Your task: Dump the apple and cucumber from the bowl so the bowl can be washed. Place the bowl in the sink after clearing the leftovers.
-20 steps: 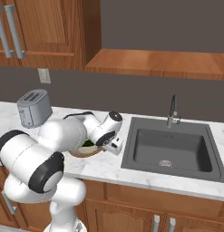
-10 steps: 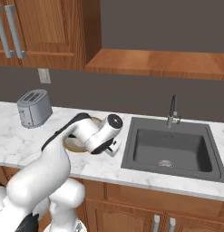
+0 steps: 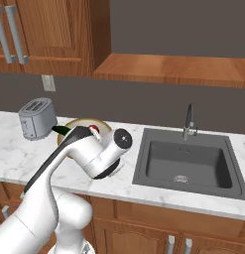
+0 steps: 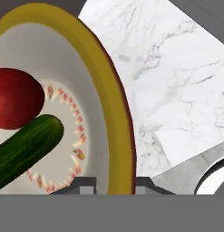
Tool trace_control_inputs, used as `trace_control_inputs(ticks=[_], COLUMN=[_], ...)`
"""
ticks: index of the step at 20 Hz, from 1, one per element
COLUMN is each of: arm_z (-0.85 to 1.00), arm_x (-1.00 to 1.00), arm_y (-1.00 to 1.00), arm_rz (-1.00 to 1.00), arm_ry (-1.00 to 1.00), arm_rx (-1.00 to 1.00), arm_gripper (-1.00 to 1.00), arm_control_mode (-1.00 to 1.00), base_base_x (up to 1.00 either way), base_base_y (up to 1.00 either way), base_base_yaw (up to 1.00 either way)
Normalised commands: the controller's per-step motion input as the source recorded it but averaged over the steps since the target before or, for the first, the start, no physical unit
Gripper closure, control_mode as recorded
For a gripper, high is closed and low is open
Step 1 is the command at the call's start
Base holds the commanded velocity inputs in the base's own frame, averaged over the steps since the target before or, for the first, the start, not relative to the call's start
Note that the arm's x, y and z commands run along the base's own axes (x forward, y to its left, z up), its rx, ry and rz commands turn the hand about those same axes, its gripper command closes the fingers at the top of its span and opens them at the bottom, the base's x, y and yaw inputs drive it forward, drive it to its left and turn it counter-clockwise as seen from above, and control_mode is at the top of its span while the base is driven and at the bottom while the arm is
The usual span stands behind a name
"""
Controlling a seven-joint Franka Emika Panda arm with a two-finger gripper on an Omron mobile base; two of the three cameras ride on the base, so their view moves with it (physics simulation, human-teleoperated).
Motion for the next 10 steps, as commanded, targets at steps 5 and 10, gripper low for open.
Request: trace_control_inputs(ticks=[5, 10], arm_z=[0.02, 0.00], arm_x=[0.00, 0.00], arm_y=[0.00, 0.00], arm_rz=[-0.01, 0.00], arm_ry=[0.01, 0.00], arm_rx=[0.00, 0.00], arm_gripper=[1.00, 1.00], arm_control_mode=[-1.00, -1.00], base_base_x=[0.00, 0.00], base_base_y=[0.00, 0.00], base_base_yaw=[0.00, 0.00])
